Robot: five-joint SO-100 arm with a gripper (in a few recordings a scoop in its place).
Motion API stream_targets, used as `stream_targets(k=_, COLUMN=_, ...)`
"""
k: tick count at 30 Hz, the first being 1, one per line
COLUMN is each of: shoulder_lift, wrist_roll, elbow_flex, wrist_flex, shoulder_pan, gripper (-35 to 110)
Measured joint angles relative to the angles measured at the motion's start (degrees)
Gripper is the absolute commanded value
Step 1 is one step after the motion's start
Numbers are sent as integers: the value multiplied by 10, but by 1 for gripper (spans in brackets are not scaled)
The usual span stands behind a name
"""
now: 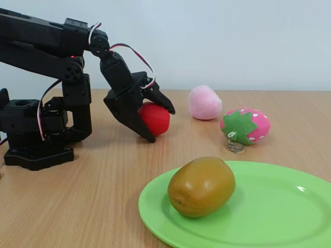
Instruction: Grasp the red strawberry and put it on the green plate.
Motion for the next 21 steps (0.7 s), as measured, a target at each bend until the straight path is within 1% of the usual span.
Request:
stream_targets(k=3, shoulder_lift=-8, wrist_roll=-28, elbow_flex=-4, wrist_flex=7, shoulder_pan=0, gripper=38)
stream_targets(k=10, shoulder_lift=-26, wrist_roll=-67, elbow_flex=-9, wrist_flex=10, shoulder_pan=-3, gripper=25)
stream_targets(k=14, shoulder_lift=-31, wrist_roll=-72, elbow_flex=-9, wrist_flex=10, shoulder_pan=-12, gripper=20)
stream_targets(k=21, shoulder_lift=-31, wrist_roll=-68, elbow_flex=-9, wrist_flex=10, shoulder_pan=-11, gripper=16)
